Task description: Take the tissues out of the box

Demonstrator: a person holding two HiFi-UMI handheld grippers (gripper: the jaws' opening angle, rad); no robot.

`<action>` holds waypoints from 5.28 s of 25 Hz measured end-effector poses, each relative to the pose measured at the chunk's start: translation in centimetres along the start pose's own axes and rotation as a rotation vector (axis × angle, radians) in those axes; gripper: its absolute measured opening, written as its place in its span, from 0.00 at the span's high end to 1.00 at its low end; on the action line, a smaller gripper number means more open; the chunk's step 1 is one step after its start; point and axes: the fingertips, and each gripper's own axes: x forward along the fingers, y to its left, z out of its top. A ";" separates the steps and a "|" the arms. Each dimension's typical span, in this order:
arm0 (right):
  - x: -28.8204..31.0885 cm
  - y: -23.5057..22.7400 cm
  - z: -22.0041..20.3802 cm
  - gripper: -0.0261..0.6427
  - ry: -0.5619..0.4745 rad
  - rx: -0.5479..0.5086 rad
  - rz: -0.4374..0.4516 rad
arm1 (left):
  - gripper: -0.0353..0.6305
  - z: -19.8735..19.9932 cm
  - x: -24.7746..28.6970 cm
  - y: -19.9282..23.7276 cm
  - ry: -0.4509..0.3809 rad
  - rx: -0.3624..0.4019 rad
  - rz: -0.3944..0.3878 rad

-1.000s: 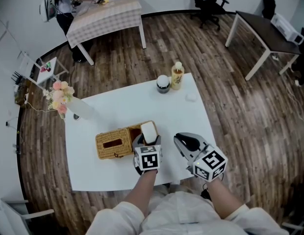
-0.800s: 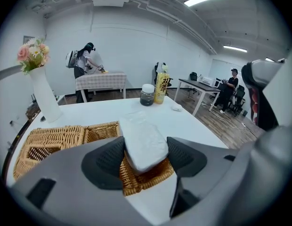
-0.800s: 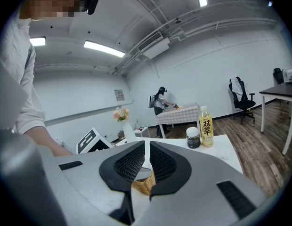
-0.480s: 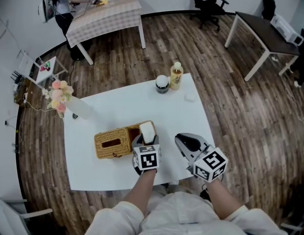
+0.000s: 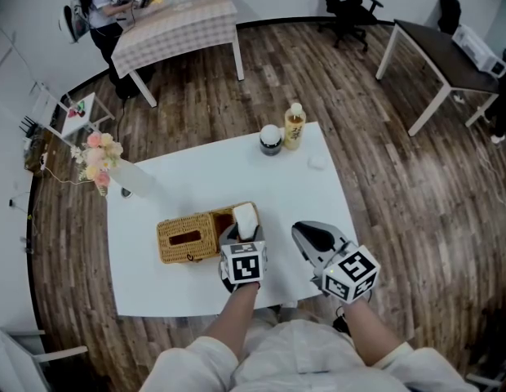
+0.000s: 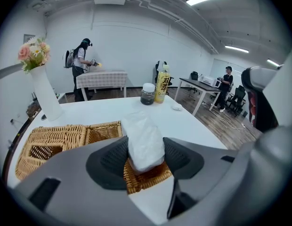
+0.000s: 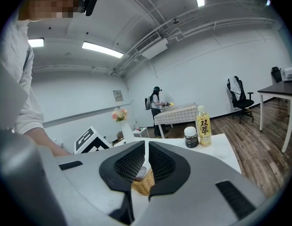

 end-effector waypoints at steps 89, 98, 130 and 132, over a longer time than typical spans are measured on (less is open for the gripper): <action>3.2 5.0 1.8 0.90 -0.036 -0.042 -0.051 | 0.61 7.1 -11.4 1.4 -0.312 -0.635 -0.653; 2.4 7.1 3.8 0.90 -0.078 -0.169 -0.070 | 0.61 7.4 -12.0 0.0 -0.304 -0.845 -0.768; 1.4 7.7 4.6 0.90 -0.101 -0.155 -0.061 | 0.61 10.9 -13.9 -1.4 -0.486 -1.015 -0.984; 1.3 7.6 4.5 0.90 -0.092 -0.165 -0.066 | 0.61 10.9 -13.9 -1.5 -0.484 -1.014 -0.987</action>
